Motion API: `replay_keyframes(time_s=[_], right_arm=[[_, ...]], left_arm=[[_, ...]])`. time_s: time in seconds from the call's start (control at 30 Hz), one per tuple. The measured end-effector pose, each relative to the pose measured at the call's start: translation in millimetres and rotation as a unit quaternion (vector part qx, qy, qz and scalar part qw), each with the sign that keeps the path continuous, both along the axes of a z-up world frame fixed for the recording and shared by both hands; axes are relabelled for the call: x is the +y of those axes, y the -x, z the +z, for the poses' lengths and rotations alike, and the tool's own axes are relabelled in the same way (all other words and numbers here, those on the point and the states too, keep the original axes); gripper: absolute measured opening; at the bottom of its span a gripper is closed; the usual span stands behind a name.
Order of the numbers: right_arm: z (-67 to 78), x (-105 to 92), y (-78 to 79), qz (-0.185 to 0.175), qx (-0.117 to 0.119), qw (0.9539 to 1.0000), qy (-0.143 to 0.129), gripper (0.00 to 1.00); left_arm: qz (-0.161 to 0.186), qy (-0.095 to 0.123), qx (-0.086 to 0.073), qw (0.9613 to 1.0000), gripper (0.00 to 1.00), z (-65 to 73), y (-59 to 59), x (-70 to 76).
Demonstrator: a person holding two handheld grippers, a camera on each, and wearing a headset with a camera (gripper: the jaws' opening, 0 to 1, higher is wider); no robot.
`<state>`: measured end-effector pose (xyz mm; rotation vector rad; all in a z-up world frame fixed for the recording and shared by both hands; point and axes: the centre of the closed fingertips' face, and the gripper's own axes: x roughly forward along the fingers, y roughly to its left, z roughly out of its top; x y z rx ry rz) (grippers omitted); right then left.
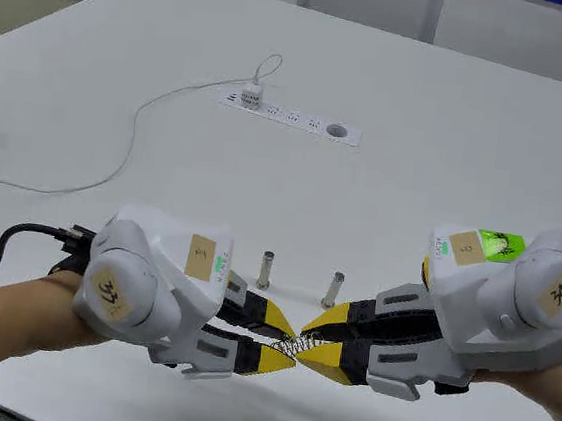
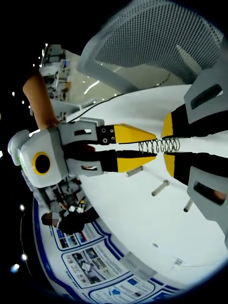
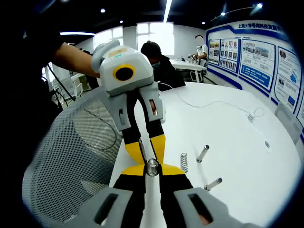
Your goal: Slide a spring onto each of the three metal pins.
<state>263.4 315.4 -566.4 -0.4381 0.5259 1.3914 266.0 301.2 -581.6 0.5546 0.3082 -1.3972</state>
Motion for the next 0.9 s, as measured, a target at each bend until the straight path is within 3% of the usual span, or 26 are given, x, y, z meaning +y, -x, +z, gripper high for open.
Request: replay_keyframes(time_s=[0.27,0.4,0.53,0.77,0.9], right_arm=[[11.9,7.6,-2.5,-0.021,0.008,0.999,-0.038,0.1],[11.8,9.3,-3.7,-0.022,0.004,0.9991,-0.037,0.1],[13.0,9.5,-7.2,-0.036,0.003,0.9984,-0.044,0.1],[13.0,10.0,-13.0,-0.051,-0.002,0.9978,-0.043,0.1],[13.9,10.4,-15.3,-0.057,-0.001,0.9973,-0.046,0.1]], left_arm=[[0.015,0.024,0.012,0.9995,0.09,5.8,-0.7,-2.6],[0.019,0.025,0.013,0.9994,0.09,5.9,-1.7,-3.2],[0.041,0.031,0.029,0.9983,0.1,7.7,-5.9,-0.9],[0.051,0.029,0.019,0.9981,0.11,7.9,-11.1,0.7],[0.056,0.036,0.024,0.9975,0.11,8.9,-12.6,1.7]])
